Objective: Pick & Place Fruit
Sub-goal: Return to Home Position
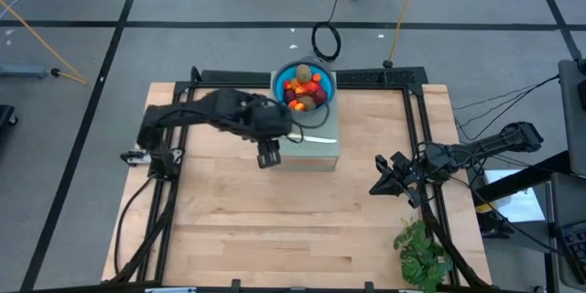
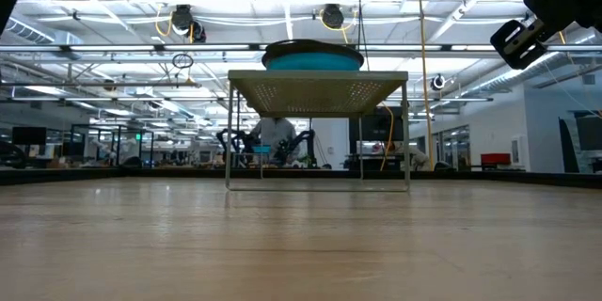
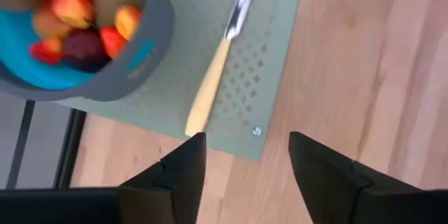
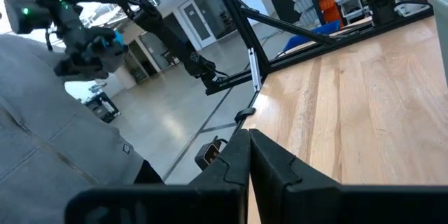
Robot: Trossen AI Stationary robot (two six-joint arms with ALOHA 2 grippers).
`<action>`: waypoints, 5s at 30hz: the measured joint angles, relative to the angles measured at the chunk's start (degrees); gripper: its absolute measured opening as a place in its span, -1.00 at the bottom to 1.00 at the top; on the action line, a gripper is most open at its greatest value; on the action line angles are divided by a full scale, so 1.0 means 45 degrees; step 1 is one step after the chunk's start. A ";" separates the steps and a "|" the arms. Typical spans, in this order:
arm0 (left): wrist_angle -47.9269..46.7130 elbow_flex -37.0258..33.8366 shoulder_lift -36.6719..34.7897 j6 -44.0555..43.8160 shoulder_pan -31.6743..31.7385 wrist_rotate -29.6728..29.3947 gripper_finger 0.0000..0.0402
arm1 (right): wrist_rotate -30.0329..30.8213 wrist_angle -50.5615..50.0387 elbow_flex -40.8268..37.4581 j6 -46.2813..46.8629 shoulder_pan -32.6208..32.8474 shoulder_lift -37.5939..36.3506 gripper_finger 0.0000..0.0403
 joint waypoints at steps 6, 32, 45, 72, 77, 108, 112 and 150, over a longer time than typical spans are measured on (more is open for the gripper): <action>0.0201 0.0000 -0.1240 -0.0097 -0.0019 -0.0043 -0.28 | 0.0000 0.0000 0.0000 0.0002 0.0000 -0.0002 -1.00; 0.0385 0.0000 -0.3107 0.0931 -0.0013 0.1027 -0.99 | 0.0011 -0.0321 0.0000 -0.0698 -0.0005 -0.0003 -1.00; 0.1518 -0.0447 -0.3138 0.1152 -0.0105 0.1676 -0.99 | 0.1730 -0.0960 0.0000 -0.2605 -0.0193 -0.0014 -1.00; 0.8720 -1.1092 -1.0926 0.0019 0.0779 0.2571 -0.98 | 0.1689 -0.3010 -0.0010 -0.2838 -0.3504 -0.2794 -1.00; 0.9733 -1.2446 -1.2465 0.0066 0.0779 0.2596 -0.99 | 0.1697 -0.3324 -0.0007 -0.3210 -0.3782 -0.3426 -1.00; 1.2375 -2.0430 -2.1110 -0.0205 0.0779 0.2204 -0.97 | 0.1700 -0.4395 -0.0005 -0.3343 -0.3915 -0.3977 -1.00; 1.2389 -2.1165 -2.2106 -0.0171 0.0779 0.2153 -0.99 | 0.1700 -0.4392 -0.0005 -0.3343 -0.3915 -0.3977 -1.00; 1.7338 -2.6984 -2.3734 0.0477 0.0779 0.1992 -0.95 | 0.1646 -0.4485 -0.0005 -0.4871 -0.3914 -0.3977 -0.98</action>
